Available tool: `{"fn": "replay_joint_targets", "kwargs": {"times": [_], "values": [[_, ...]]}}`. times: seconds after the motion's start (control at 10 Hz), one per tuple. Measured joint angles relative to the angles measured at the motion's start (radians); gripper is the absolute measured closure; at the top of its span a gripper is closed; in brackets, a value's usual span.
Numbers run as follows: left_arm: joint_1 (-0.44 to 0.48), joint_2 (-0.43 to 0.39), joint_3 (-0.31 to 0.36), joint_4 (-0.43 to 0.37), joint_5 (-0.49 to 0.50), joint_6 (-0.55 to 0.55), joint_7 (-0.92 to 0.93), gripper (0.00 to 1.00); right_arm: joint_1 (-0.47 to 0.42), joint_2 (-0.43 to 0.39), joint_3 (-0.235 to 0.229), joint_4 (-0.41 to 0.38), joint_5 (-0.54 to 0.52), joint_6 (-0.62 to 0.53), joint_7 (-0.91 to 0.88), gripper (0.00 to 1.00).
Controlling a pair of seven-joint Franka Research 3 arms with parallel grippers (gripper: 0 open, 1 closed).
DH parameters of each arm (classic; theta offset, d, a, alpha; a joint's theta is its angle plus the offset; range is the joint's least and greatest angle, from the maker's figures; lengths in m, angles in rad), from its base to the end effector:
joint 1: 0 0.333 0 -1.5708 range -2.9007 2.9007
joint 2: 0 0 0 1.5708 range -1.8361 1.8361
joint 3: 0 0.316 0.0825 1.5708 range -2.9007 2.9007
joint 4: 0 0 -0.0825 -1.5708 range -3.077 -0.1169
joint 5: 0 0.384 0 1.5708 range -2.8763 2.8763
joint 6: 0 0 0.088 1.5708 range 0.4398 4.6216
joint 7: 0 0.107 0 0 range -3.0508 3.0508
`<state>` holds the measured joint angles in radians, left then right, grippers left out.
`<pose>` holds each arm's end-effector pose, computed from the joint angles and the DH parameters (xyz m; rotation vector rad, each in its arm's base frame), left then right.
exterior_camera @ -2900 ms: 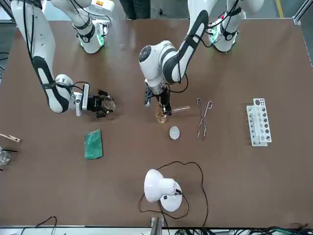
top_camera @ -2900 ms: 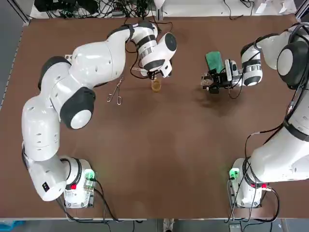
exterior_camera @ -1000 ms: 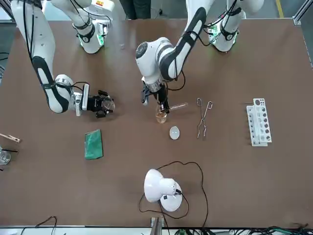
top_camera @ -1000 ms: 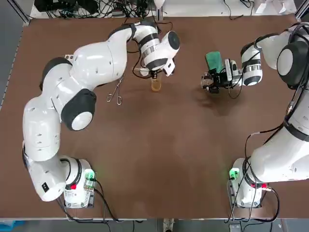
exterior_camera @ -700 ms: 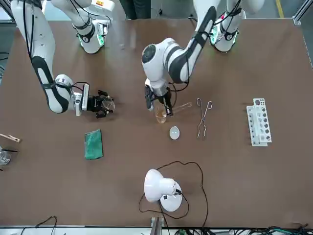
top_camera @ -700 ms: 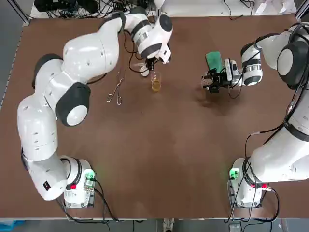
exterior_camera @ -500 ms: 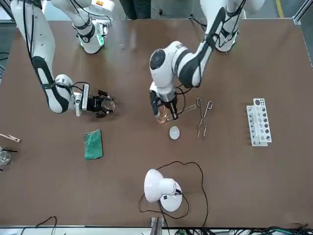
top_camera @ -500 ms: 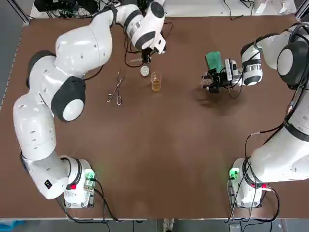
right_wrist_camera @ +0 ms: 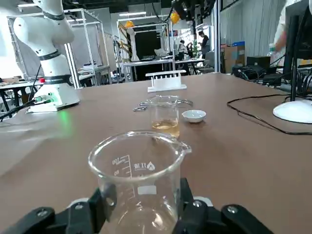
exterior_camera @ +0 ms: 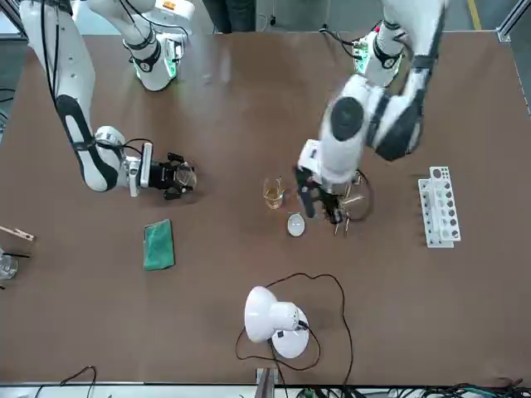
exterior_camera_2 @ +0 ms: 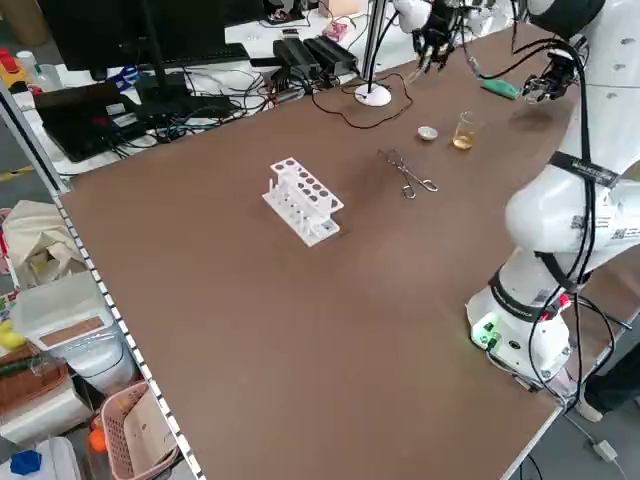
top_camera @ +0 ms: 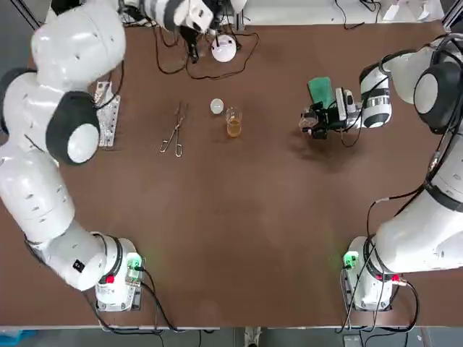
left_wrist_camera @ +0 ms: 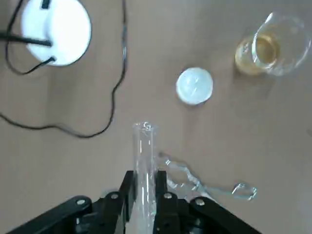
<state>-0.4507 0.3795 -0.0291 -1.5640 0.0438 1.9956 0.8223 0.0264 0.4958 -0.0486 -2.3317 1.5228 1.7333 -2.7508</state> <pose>0.6010 -0.3069 0.4308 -2.4541 1.8983 -0.0721 0.4495 0.0792 0.1297 -1.4039 -1.2788 -1.0783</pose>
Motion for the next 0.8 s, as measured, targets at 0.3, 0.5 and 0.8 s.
{"fn": "replay_joint_targets", "kwargs": {"times": [0.3,0.5,0.8], "values": [[0.335,-0.054,-0.122,-0.044,-0.149,0.0,0.378,0.78,0.093,0.0,0.003,-0.001,0.1,0.003,0.006,0.41],[0.607,-0.065,-0.302,-0.083,-0.226,0.0,0.563,0.78,0.176,0.0,0.003,-0.002,0.196,0.005,0.011,0.41],[1.041,-0.069,-0.604,-0.15,-0.324,-0.015,0.817,0.78,0.299,-0.001,0.004,-0.003,0.352,0.008,0.019,0.41]]}}
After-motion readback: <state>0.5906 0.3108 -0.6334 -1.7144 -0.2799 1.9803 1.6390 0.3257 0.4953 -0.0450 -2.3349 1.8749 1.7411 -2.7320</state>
